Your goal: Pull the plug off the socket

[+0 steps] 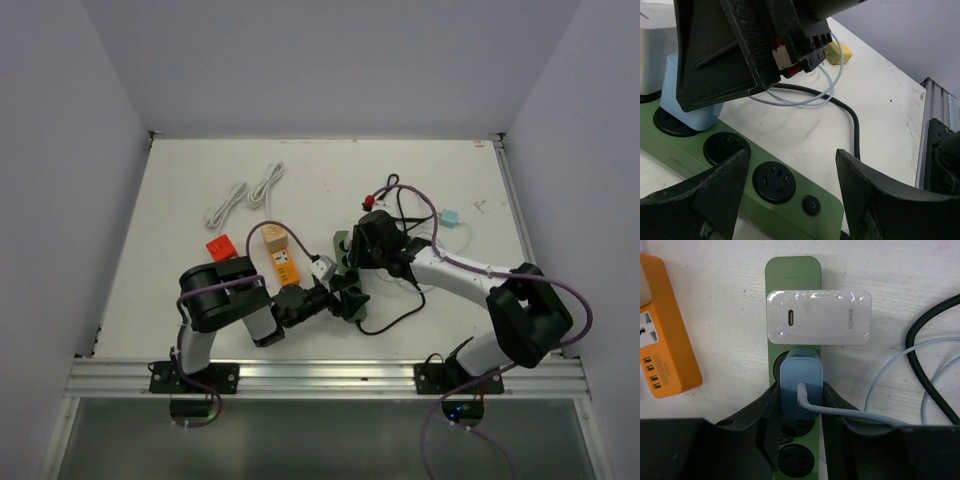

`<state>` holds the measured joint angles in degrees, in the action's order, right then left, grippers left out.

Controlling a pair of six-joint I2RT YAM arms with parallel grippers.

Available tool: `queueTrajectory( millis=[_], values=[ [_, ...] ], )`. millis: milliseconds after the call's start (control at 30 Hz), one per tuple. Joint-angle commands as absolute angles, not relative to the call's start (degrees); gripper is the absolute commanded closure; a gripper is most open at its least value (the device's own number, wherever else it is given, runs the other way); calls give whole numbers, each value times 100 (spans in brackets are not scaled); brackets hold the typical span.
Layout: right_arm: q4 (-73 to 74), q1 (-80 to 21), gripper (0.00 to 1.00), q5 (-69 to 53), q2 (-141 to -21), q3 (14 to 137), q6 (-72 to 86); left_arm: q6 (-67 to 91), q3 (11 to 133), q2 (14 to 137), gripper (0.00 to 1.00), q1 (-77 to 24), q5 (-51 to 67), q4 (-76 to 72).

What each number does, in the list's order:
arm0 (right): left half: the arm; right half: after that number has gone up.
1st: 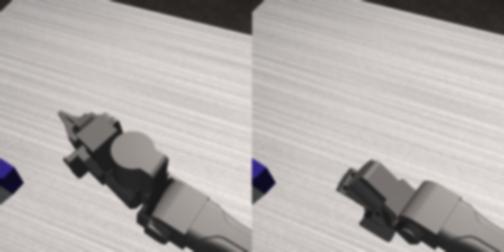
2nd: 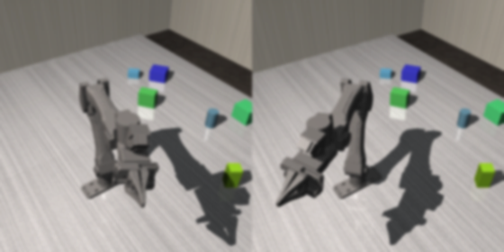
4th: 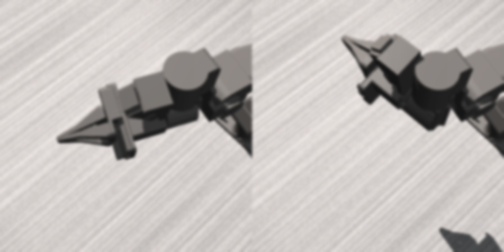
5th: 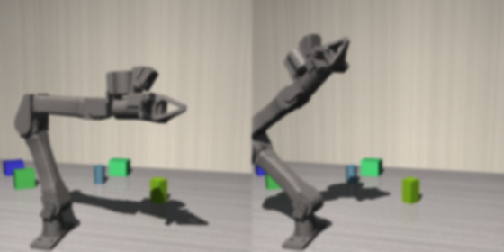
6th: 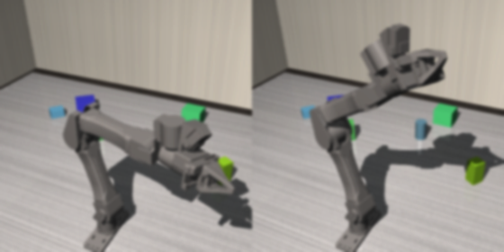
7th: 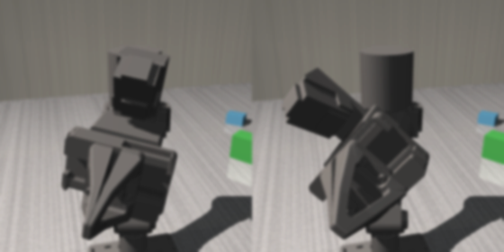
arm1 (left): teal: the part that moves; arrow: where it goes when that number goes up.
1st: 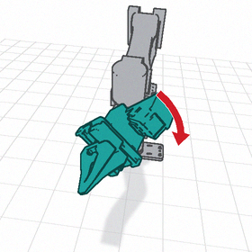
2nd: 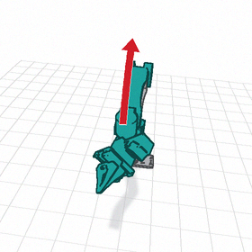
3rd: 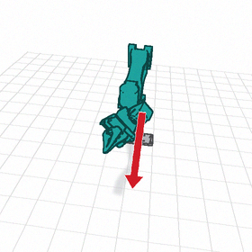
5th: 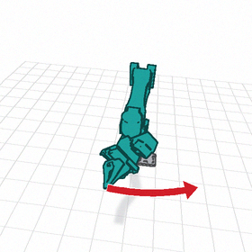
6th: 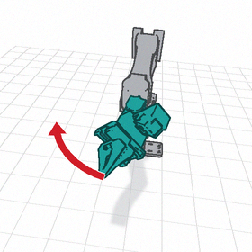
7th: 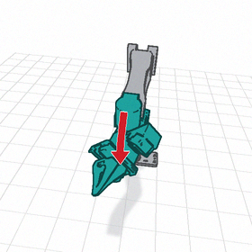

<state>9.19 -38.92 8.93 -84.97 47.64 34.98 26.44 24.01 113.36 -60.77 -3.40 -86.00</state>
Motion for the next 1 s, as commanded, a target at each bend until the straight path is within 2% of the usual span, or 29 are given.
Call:
queueTrajectory(
  millis=[0, 267, 400, 667, 833, 967],
  values=[
    [808, -4024, 100, 614, -8394, 4921, 3613, 2812, 2136, 11698, 25, -6038, -527, -7945],
    [2371, -4983, 100, 2520, -9175, 6291, 3120, 2812, 2241, 11733, 25, -6038, -518, -7814],
    [2523, -5168, 100, 2795, -9396, 6355, 3181, 2821, 2241, 11760, 26, -6038, -519, -7778],
    [1865, -4931, 100, 1848, -8949, 5803, 3418, 2900, 2224, 11804, 26, -6038, -519, -7770],
    [575, -3930, 100, 22, -8333, 4844, 3981, 2935, 2136, 11839, 26, -6038, -562, -7857],
    [624, -3779, 100, -140, -8297, 4807, 3929, 2988, 2136, 11935, 26, -6038, -563, -7901]
  ],
)
